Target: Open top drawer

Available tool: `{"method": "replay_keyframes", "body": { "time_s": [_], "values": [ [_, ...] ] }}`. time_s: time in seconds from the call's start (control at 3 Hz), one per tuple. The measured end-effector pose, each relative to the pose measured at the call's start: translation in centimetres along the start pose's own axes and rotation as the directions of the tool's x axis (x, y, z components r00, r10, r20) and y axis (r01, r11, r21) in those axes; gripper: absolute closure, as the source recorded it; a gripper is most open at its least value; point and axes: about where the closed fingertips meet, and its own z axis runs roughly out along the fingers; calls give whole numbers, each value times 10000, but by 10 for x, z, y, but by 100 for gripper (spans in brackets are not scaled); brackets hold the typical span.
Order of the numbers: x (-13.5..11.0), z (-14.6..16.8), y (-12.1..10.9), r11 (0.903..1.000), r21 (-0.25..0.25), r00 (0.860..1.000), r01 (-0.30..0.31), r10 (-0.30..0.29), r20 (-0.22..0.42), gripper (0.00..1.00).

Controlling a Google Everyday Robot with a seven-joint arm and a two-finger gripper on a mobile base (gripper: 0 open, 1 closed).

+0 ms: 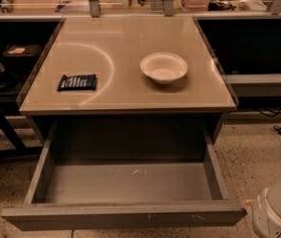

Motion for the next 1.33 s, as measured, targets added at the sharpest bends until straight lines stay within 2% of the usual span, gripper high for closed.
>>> {"method": "replay_keyframes", "body": {
  "time_s": [0.33, 0.67, 1.0, 1.33],
  "values": [
    [-1, -1, 0, 10000, 31, 10000, 35, -35, 38, 0],
    [5, -37, -9, 9947, 1002, 9991, -219, 181, 385, 0],
    [17, -73, -17, 9797, 1891, 9962, -665, 545, 680, 0],
    [20, -79, -20, 9762, 2030, 9953, -762, 622, 748, 0]
  ]
}}
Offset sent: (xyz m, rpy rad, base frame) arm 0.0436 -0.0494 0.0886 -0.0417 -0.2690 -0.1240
